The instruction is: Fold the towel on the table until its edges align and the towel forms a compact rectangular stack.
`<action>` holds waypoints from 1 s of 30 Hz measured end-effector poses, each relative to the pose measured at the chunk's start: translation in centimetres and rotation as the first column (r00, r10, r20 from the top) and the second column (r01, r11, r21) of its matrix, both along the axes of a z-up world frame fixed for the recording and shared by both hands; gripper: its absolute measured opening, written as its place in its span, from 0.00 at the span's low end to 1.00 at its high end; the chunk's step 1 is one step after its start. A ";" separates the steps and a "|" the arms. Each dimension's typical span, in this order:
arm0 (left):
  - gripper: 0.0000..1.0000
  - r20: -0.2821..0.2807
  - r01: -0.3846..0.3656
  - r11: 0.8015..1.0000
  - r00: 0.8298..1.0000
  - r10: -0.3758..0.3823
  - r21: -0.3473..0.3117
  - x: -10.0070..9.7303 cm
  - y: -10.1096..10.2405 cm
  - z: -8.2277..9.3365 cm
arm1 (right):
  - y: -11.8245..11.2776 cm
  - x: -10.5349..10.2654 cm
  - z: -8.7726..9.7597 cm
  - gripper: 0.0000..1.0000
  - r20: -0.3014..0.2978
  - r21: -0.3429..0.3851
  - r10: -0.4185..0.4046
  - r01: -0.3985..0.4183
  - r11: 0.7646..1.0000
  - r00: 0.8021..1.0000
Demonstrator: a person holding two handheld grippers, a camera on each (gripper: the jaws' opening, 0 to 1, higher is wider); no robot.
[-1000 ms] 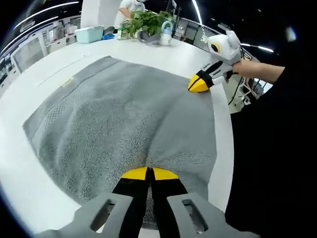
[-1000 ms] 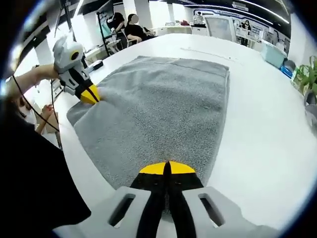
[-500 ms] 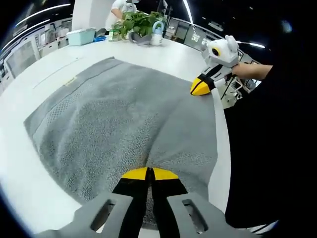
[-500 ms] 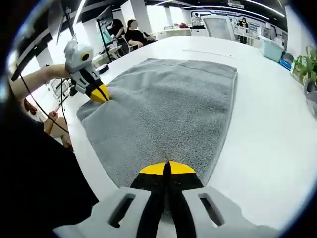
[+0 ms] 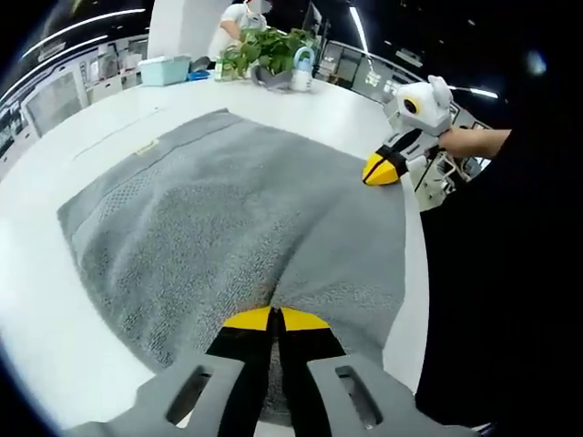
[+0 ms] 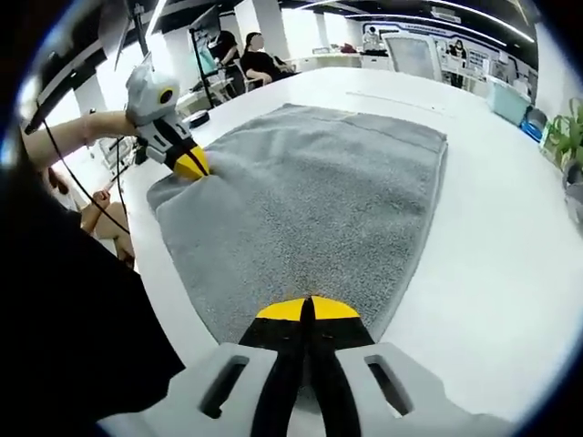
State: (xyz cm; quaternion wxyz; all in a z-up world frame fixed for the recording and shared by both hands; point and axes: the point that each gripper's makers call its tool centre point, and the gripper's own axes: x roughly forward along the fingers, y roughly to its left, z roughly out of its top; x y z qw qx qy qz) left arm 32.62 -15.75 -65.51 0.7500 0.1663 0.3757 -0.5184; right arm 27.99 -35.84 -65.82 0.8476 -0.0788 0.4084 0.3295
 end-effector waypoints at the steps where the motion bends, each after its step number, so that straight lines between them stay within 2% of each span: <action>1: 0.03 0.014 -0.002 1.000 1.000 0.002 -0.002 0.0 0.0 0.0 | 0.0 0.0 0.0 0.00 0.002 -0.005 0.003 -0.003 1.000 1.000; 3: 0.03 0.022 -0.051 0.998 0.998 0.052 -0.027 0.1 0.0 0.1 | 0.0 -0.1 0.0 0.00 0.011 -0.013 0.006 -0.006 1.000 1.000; 4: 0.03 0.016 -0.071 0.996 0.997 0.072 -0.044 0.1 0.1 0.1 | 0.1 0.0 0.0 0.00 0.046 -0.032 0.035 -0.034 0.999 0.998; 5: 0.03 0.015 -0.076 0.996 0.997 0.077 -0.054 0.1 0.1 0.1 | 0.2 -0.1 0.0 0.00 0.053 -0.039 0.045 -0.043 0.998 0.998; 10: 0.03 0.010 -0.127 0.989 0.992 0.128 -0.075 0.2 0.1 0.1 | 0.2 0.2 0.0 0.00 0.039 -0.033 0.028 -0.027 0.999 0.999; 12: 0.05 -0.037 -0.192 0.971 0.981 0.189 -0.141 0.1 -0.1 0.3 | 0.1 0.3 0.0 0.00 0.017 -0.011 0.000 0.000 1.000 1.000; 13: 0.07 -0.096 -0.261 0.945 0.965 0.246 -0.198 0.0 -0.1 0.6 | 0.1 0.3 0.0 0.00 0.014 -0.010 -0.002 0.002 1.000 1.000; 14: 0.10 -0.129 -0.294 0.930 0.954 0.271 -0.223 0.0 -0.1 0.7 | 0.1 0.3 0.0 0.00 0.015 -0.012 0.000 0.000 1.000 1.000; 15: 0.12 -0.187 -0.346 0.900 0.934 0.305 -0.265 -0.1 -0.2 0.8 | 0.2 0.2 0.0 0.00 0.022 -0.024 0.016 -0.015 1.000 1.000; 16: 0.15 -0.265 -0.417 0.852 0.901 0.343 -0.315 -0.2 0.0 1.1 | 0.2 0.2 0.0 0.00 0.028 -0.034 0.026 -0.025 0.999 0.999; 17: 0.15 -0.285 -0.449 0.831 0.886 0.366 -0.328 -0.4 0.3 1.2 | 0.3 0.1 0.0 0.00 0.034 -0.045 0.036 -0.035 0.998 0.999; 19: 0.15 -0.232 -0.421 0.851 0.903 0.361 -0.314 -1.0 0.9 0.9 | 0.3 0.1 0.0 0.00 0.037 -0.051 0.041 -0.039 0.998 0.998; 20: 0.16 -0.174 -0.389 0.871 0.920 0.352 -0.299 -1.4 1.2 1.0 | 0.3 0.1 0.0 0.00 0.036 -0.049 0.039 -0.037 0.998 0.999; 23: 0.20 -0.135 -0.360 0.893 0.932 0.336 -0.270 -2.5 1.7 1.2 | 0.3 -0.2 0.2 0.02 0.025 -0.027 0.028 -0.027 0.999 0.999; 26: 0.23 -0.067 -0.309 0.930 0.951 0.302 -0.201 -3.6 3.0 1.0 | 0.3 -0.9 0.3 0.06 0.034 -0.043 0.071 -0.070 0.997 0.997; 27: 0.23 -0.048 -0.299 0.935 0.954 0.295 -0.188 -3.8 3.2 1.0 | 0.3 -1.1 0.4 0.07 0.035 -0.049 0.078 -0.077 0.996 0.996; 30: 0.26 0.015 -0.217 0.970 0.975 0.220 -0.108 -5.2 4.1 0.9 | 0.1 -2.2 0.5 0.12 0.030 -0.065 0.118 -0.115 0.991 0.993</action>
